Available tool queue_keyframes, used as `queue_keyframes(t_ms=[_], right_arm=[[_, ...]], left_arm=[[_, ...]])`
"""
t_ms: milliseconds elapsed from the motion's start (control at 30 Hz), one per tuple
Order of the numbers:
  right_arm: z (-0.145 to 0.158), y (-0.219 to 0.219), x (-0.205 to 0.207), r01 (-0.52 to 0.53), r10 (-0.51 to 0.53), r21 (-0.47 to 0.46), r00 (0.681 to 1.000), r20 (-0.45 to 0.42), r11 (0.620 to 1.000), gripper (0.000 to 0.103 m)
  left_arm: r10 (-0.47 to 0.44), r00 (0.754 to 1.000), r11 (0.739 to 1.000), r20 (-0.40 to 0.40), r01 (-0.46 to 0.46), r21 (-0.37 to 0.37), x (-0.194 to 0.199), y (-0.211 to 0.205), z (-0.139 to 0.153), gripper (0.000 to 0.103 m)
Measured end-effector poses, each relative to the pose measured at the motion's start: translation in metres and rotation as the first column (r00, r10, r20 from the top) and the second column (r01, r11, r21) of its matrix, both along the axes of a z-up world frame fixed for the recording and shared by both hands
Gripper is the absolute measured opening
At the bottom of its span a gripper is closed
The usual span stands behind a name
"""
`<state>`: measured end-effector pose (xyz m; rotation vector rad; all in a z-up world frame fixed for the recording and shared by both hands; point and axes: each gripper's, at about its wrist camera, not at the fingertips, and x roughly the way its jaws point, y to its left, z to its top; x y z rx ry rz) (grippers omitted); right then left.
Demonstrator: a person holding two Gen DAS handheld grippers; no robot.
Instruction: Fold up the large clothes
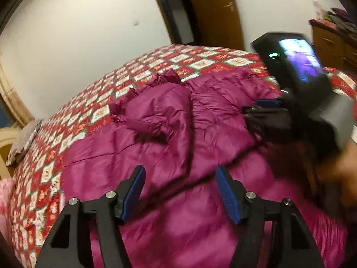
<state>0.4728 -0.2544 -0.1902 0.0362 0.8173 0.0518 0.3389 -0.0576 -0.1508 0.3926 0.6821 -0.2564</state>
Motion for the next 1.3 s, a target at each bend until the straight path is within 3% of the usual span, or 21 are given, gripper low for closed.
queue_keyframes(t_ms=[67,133,167,267,300,367,400,467,500,567,667,800,900,967,1100,1267,1300], right_arm=[[0.0,0.001,-0.001,-0.002,0.002,-0.012,1.0,-0.001,1.0,0.032],[0.0,0.003,-0.001,-0.008,0.008,-0.021,1.0,0.0,1.0,0.035],[0.002,0.004,-0.001,-0.012,0.012,-0.026,1.0,0.001,1.0,0.036],[0.022,0.01,-0.009,-0.035,0.037,-0.053,0.998,0.045,0.998,0.044],[0.039,0.014,-0.017,-0.048,0.052,-0.045,0.994,0.093,0.998,0.048],[0.067,0.022,-0.027,-0.073,0.073,-0.009,0.982,0.173,0.997,0.074],[0.078,0.027,-0.03,-0.088,0.085,0.005,0.976,0.2,0.996,0.079],[0.1,0.049,-0.034,-0.157,0.148,0.018,0.959,0.241,0.987,0.086],[0.105,0.06,-0.034,-0.185,0.177,0.011,0.953,0.246,0.983,0.087],[0.11,0.089,-0.031,-0.246,0.243,-0.019,0.937,0.25,0.969,0.089],[0.103,0.132,-0.025,-0.295,0.302,-0.066,0.921,0.246,0.953,0.089],[0.086,0.173,-0.009,-0.333,0.337,-0.05,0.921,0.194,0.941,0.089],[0.06,0.178,0.012,-0.264,0.274,-0.103,0.957,0.099,0.959,0.088],[0.05,0.159,0.017,-0.216,0.223,-0.096,0.973,0.065,0.972,0.083],[0.048,0.085,0.003,-0.085,0.099,-0.144,0.991,0.092,0.986,0.082],[0.04,0.0,-0.014,0.091,-0.086,-0.262,0.996,0.034,0.961,0.081],[0.042,-0.012,-0.017,0.119,-0.118,-0.248,0.993,0.022,0.961,0.078]], left_arm=[[0.034,0.999,0.996,0.025,-0.032,-0.079,-0.005,0.026,0.015,0.066],[0.133,0.991,0.975,0.028,-0.125,-0.183,0.008,0.055,0.03,0.066],[0.215,0.976,0.951,0.029,-0.202,-0.233,0.018,0.073,0.036,0.066],[0.463,0.886,0.836,-0.011,-0.441,-0.327,0.055,0.122,0.037,0.066],[0.516,0.856,0.801,-0.045,-0.5,-0.328,0.071,0.134,0.03,0.066],[0.564,0.82,0.781,-0.097,-0.568,-0.259,0.094,0.143,0.009,0.066],[0.599,0.792,0.769,-0.121,-0.611,-0.19,0.104,0.147,-0.008,0.066],[0.64,0.758,0.742,-0.128,-0.653,-0.152,0.104,0.155,-0.027,0.066],[0.667,0.733,0.717,-0.137,-0.681,-0.149,0.101,0.162,-0.037,0.066],[0.679,0.708,0.668,-0.195,-0.706,-0.234,0.09,0.181,-0.046,0.068],[0.691,0.689,0.625,-0.219,-0.722,-0.297,0.078,0.192,-0.048,0.073],[0.69,0.693,0.633,-0.208,-0.717,-0.29,0.075,0.189,-0.05,0.073],[0.689,0.696,0.638,-0.204,-0.715,-0.285,0.077,0.187,-0.05,0.074],[0.688,0.696,0.638,-0.204,-0.715,-0.285,0.079,0.187,-0.05,0.074],[0.686,0.698,0.638,-0.205,-0.713,-0.289,0.079,0.188,-0.051,0.074],[0.686,0.698,0.637,-0.208,-0.713,-0.294,0.08,0.188,-0.051,0.075],[0.686,0.697,0.637,-0.207,-0.714,-0.291,0.081,0.188,-0.051,0.075]])
